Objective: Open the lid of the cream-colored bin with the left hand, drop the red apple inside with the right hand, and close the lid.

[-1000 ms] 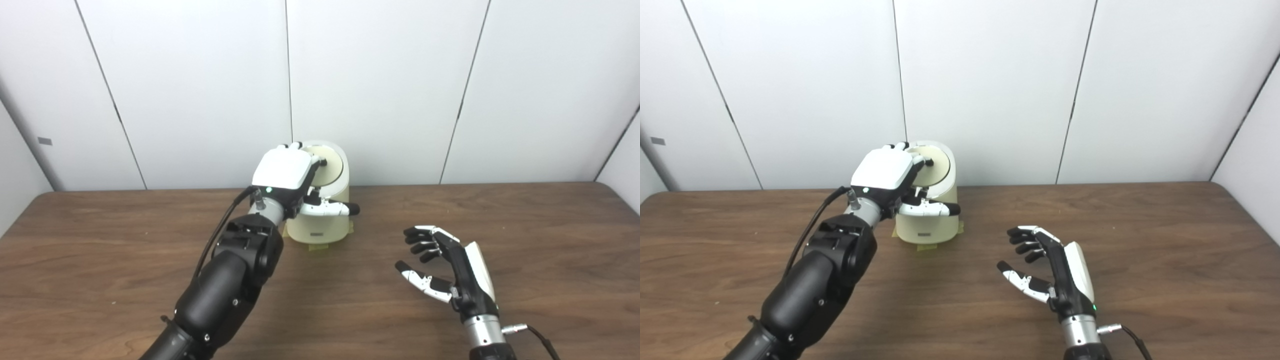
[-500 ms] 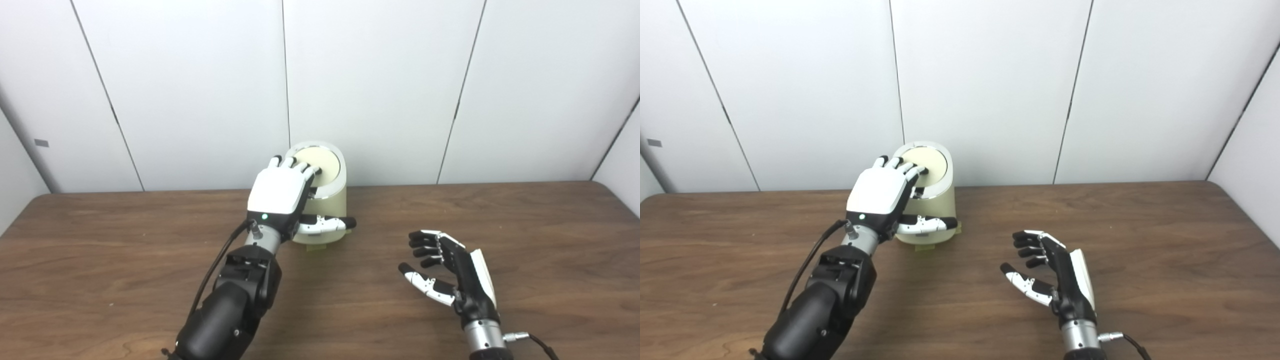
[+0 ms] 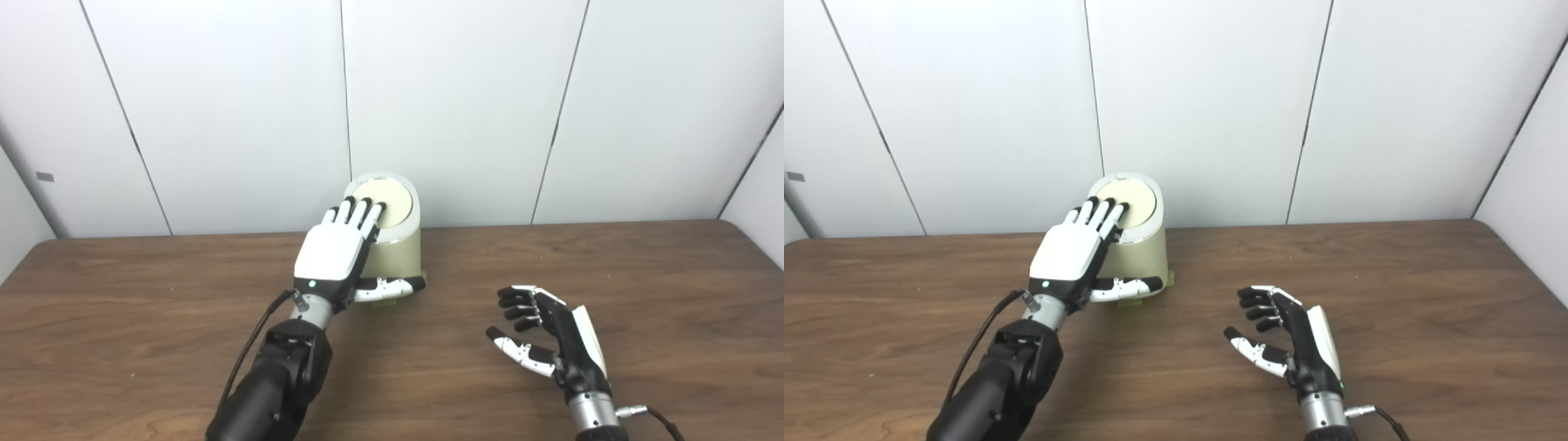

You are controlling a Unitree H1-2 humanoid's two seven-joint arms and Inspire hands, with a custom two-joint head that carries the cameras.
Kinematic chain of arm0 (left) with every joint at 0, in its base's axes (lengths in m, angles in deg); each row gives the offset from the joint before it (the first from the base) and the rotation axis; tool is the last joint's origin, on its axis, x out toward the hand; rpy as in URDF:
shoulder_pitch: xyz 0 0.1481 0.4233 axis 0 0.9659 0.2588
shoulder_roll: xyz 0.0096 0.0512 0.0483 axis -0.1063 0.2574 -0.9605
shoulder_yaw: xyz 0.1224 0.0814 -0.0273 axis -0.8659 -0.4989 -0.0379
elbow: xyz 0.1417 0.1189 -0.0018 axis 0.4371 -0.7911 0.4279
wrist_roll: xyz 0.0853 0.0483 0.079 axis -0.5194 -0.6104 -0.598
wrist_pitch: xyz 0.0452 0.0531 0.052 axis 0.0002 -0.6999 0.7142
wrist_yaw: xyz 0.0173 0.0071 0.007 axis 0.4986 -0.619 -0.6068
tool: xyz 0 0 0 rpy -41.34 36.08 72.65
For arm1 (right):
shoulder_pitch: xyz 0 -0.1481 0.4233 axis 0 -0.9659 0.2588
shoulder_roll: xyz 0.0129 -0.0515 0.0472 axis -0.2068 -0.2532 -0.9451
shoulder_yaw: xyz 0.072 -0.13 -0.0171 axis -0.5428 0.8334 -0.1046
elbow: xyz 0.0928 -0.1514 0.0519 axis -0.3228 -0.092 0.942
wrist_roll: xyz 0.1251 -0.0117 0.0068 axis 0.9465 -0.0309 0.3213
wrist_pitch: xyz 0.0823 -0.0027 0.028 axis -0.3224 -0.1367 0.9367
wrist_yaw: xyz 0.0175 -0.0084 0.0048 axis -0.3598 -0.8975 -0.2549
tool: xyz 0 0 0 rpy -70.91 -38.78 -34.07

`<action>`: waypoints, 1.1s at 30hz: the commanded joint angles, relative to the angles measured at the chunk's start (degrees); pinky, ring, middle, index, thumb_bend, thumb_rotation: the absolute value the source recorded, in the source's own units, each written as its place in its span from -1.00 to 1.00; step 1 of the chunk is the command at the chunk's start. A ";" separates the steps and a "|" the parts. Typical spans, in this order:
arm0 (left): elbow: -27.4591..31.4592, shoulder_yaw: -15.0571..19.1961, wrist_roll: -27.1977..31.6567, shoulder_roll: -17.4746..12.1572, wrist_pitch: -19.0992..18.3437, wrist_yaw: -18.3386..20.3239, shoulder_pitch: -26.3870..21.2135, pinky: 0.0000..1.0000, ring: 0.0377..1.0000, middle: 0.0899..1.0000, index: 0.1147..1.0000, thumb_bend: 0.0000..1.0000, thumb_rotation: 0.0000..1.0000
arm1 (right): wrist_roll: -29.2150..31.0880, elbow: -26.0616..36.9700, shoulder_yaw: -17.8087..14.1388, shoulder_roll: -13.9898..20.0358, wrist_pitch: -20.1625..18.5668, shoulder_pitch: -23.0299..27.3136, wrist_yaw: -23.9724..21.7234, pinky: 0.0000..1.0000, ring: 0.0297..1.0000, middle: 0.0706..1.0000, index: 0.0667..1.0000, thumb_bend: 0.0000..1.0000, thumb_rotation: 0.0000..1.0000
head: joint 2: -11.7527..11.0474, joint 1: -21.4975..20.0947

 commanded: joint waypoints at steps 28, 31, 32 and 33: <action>12.73 18.86 41.85 3.63 25.86 -10.35 16.00 0.52 0.68 0.66 0.63 -0.58 0.85 | -0.98 0.42 0.90 1.35 1.23 2.04 -0.56 0.05 0.19 0.22 0.21 -0.42 -0.71 | 0.50 0.31; 14.06 20.63 45.30 3.29 27.01 -9.56 18.43 0.43 0.62 0.64 0.58 -0.54 0.92 | -1.14 -0.15 0.93 1.32 1.79 2.23 -0.18 0.05 0.19 0.22 0.20 -0.43 -0.69 | 0.39 0.30; 14.19 21.17 46.08 3.11 27.40 -9.27 19.18 0.45 0.62 0.64 0.58 -0.54 0.91 | -1.11 -0.23 0.93 1.26 1.82 2.27 -0.13 0.05 0.19 0.22 0.20 -0.43 -0.68 | 0.37 0.24; 14.14 21.67 46.82 2.85 27.98 -8.96 19.93 0.45 0.62 0.64 0.58 -0.54 0.90 | -1.12 -0.20 0.93 1.19 1.81 2.26 -0.07 0.06 0.19 0.22 0.20 -0.43 -0.68 | 0.37 0.24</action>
